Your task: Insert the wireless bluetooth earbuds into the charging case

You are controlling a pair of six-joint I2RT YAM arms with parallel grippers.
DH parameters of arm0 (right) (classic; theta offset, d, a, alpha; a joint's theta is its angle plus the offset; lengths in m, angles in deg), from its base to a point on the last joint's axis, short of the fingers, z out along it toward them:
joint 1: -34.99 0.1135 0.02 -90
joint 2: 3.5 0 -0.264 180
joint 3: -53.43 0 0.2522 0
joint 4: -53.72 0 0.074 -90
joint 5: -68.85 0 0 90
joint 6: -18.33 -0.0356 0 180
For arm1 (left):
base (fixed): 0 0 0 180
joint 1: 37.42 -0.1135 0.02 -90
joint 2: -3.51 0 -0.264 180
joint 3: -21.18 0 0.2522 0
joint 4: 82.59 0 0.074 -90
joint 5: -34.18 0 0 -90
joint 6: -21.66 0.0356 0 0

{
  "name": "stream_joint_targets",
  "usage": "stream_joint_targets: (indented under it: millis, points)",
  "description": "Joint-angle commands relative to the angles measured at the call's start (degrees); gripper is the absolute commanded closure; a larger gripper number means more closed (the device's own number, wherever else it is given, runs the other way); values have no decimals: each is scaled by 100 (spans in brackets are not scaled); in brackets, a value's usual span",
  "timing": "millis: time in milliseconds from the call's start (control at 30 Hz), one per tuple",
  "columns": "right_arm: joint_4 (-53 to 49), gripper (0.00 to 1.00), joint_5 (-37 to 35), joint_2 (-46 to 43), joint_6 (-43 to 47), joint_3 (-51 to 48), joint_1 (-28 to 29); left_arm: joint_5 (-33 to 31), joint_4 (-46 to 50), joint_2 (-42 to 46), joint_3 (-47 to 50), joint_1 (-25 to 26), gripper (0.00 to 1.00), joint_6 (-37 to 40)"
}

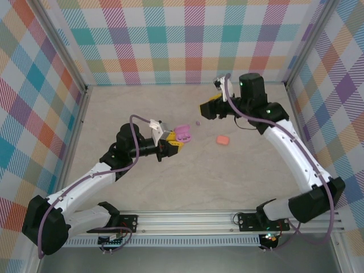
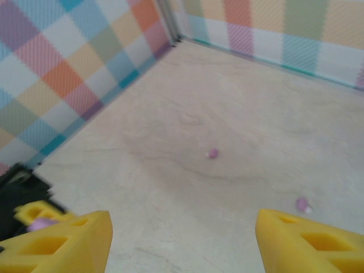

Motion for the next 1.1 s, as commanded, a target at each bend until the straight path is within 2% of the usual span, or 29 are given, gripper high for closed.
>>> stream_joint_targets:
  millis: [0,167,300,400,633,1067]
  points:
    - [-620,33,-433,481,-340,249,-1,-80,49,65,79,-12,85,41]
    - [-541,37,-615,1298,-460,353,0,-124,94,71,61,-32,85,23]
    - [-933,50,-797,2246,-289,899,6,-130,94,29,18,-50,85,5]
    - [-1190,56,-1114,2892,-178,1313,48,-114,94,-11,-9,-58,85,-12]
    - [-1183,60,-1860,3792,246,1828,270,-168,92,2,-18,-75,85,-30]
    - [-1482,62,-2375,5204,686,2977,358,-225,172,34,-87,-85,85,-17]
